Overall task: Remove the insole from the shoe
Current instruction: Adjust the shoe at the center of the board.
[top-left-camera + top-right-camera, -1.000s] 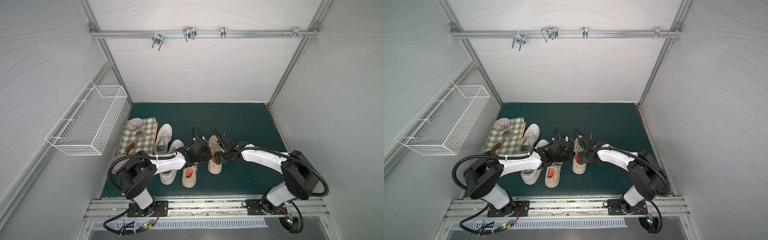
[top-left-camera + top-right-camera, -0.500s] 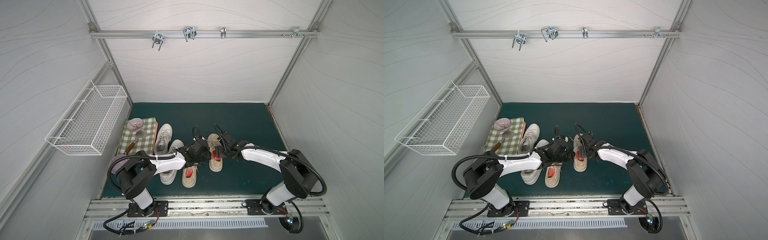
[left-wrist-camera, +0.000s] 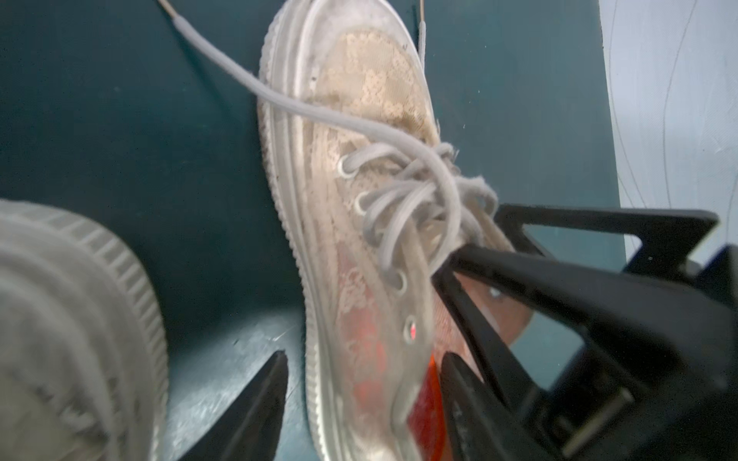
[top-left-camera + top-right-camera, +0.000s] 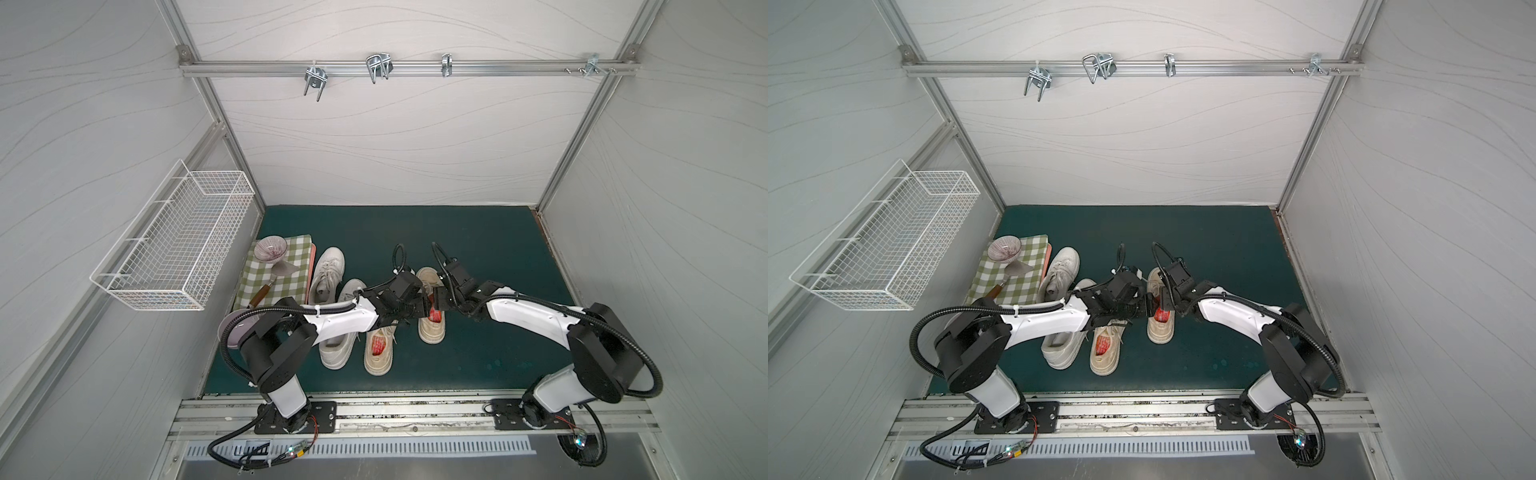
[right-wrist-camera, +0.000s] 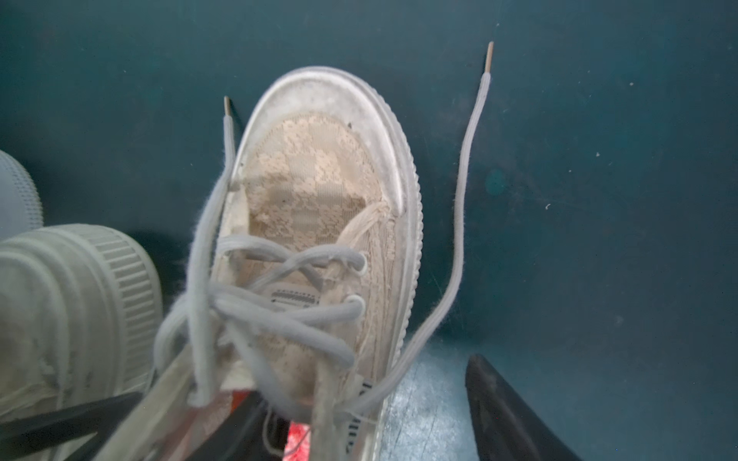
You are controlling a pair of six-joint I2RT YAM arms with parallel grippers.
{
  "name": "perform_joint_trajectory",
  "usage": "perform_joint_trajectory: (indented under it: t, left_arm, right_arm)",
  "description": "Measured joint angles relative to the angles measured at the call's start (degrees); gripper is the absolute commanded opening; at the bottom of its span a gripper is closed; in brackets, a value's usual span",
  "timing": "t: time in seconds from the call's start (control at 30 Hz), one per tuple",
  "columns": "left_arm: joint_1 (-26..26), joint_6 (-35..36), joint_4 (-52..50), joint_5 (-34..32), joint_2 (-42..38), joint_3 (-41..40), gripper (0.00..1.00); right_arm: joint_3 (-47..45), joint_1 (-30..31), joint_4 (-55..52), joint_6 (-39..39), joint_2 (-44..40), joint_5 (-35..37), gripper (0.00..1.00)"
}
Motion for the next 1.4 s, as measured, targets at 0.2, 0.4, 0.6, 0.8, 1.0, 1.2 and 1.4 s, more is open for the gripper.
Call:
perform_joint_trajectory:
  t: [0.2,0.4,0.6,0.8,1.0,1.2,1.4]
  left_arm:
    - [0.4,0.4,-2.1,-0.1,4.0,2.0,0.64]
    - [1.0,0.9,-3.7,-0.3,6.5,4.6,0.56]
    - [1.8,1.0,-3.7,-0.4,6.7,5.9,0.53]
    - [2.3,1.0,-3.2,0.1,7.2,6.2,0.48]
    - [2.4,1.0,-2.1,0.5,7.2,6.2,0.42]
    - [2.6,1.0,-1.9,0.7,7.2,6.1,0.38]
    - [3.3,0.6,0.4,1.1,7.2,4.9,0.33]
  right_arm:
    - [-0.2,-0.1,0.5,0.0,-0.2,-0.1,0.6]
    - [-0.9,-0.2,0.7,0.0,-1.0,-0.5,0.59]
    - [-2.1,-0.2,-1.2,0.0,-5.1,-2.4,0.58]
    - [-2.1,1.7,-5.0,0.2,-11.6,-5.9,0.51]
    - [-2.1,3.3,-6.9,1.5,-13.3,-11.4,0.44]
    - [-1.6,3.5,-7.4,2.4,-10.1,-14.6,0.4]
    - [-0.1,3.6,-7.1,2.6,-6.9,-16.9,0.38]
